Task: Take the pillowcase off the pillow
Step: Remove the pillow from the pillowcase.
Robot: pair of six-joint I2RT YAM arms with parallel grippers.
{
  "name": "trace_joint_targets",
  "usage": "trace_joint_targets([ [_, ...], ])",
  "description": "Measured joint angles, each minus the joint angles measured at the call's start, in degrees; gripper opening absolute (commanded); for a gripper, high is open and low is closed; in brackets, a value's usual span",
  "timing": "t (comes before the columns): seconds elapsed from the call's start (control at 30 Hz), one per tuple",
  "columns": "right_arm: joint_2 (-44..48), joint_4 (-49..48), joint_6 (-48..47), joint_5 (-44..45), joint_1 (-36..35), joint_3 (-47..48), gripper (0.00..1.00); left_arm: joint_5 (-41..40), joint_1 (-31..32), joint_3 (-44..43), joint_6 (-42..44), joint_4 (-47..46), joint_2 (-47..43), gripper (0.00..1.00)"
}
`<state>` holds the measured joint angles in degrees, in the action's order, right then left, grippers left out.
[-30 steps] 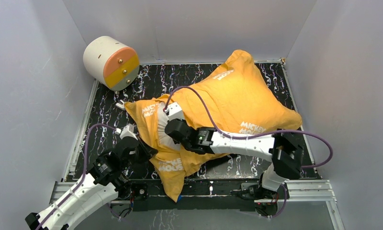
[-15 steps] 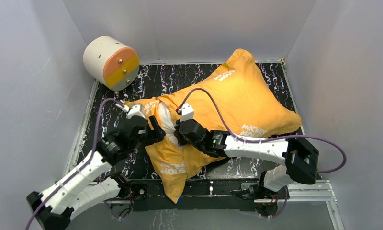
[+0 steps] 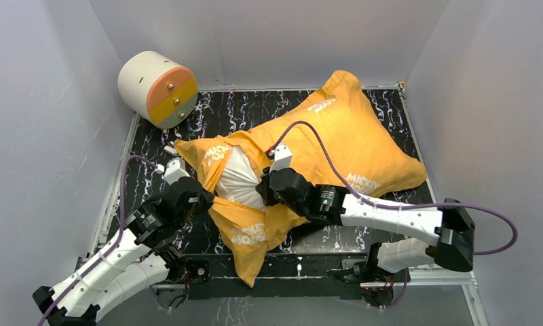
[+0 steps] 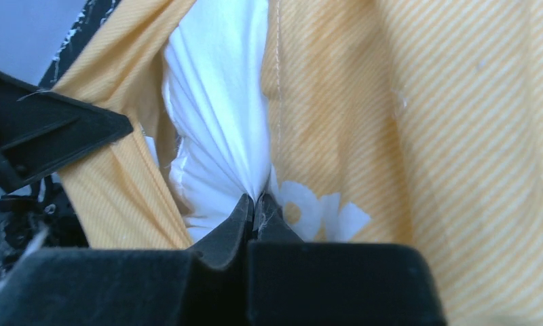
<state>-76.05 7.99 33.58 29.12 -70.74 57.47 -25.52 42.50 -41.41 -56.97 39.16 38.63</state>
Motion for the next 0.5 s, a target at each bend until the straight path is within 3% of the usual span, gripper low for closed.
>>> trace_joint_targets([
  [0.17,5.62,2.21,-2.36,-4.94,0.04,-1.11,0.0,0.39,0.02,1.31,-1.18,-1.25,-0.85,0.0],
  [0.33,3.54,4.24,-9.07,-12.98,0.22,0.35,0.0,1.38,0.0,0.46,2.73,-2.05,2.99,0.02],
  [0.4,2.54,4.57,-11.47,-14.49,-0.28,0.92,0.0,1.2,0.0,-1.44,4.76,-1.33,5.27,0.32],
  [0.5,2.23,5.73,-13.22,-15.43,-0.92,0.98,0.0,-1.01,-0.5,-4.68,9.66,-1.38,7.28,0.56],
])
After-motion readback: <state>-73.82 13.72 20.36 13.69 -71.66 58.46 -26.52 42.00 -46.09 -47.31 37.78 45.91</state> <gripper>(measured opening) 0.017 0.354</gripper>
